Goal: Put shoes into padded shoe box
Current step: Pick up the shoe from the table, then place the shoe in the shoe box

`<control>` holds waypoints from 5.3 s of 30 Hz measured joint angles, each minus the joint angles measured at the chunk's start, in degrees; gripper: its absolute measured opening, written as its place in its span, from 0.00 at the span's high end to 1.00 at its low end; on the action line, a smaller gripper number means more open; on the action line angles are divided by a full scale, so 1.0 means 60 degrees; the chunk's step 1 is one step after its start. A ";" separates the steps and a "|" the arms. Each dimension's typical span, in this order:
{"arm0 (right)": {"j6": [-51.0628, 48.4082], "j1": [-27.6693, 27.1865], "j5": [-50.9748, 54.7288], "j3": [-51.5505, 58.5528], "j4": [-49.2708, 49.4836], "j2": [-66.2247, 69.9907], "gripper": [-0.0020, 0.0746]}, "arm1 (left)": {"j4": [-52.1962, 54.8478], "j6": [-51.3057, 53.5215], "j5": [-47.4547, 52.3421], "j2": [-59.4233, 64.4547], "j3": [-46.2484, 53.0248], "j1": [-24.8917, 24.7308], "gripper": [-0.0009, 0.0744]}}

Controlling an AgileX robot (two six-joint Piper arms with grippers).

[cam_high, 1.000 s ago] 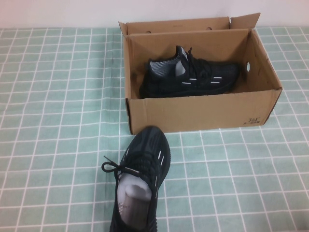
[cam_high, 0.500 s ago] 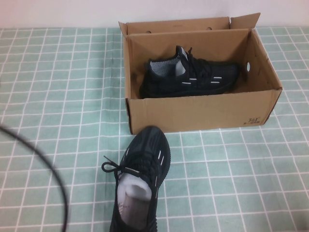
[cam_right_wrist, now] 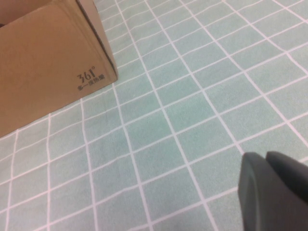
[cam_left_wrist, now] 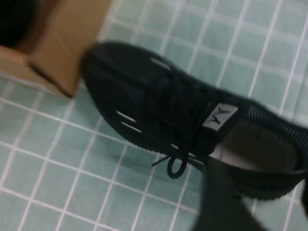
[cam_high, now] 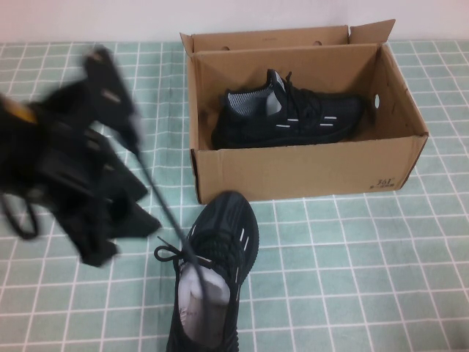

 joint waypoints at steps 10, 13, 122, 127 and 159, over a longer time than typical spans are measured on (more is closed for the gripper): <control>0.0000 0.0000 0.0000 0.0000 0.0000 0.0000 0.98 | 0.1806 -0.0200 -0.1249 0.1798 -0.0008 -0.1970 0.45; 0.0000 0.0000 0.0000 0.0000 0.0000 0.0000 0.98 | 0.2031 -0.0200 -0.1336 0.2323 -0.0008 -0.2246 0.44; 0.0000 0.0000 0.0000 0.0000 -0.0008 0.0000 0.98 | -0.5350 -0.7018 -0.6998 0.7138 -0.4764 -0.1689 0.99; 0.0000 0.0000 0.0000 0.0000 -0.0008 0.0000 0.98 | -0.4904 -0.7066 -0.6923 0.7193 -0.4764 -0.1667 0.99; 0.0000 0.0000 0.0000 0.0000 -0.0008 0.0000 0.98 | -0.4596 -0.6644 -0.6662 0.7807 -0.4340 -0.1652 0.77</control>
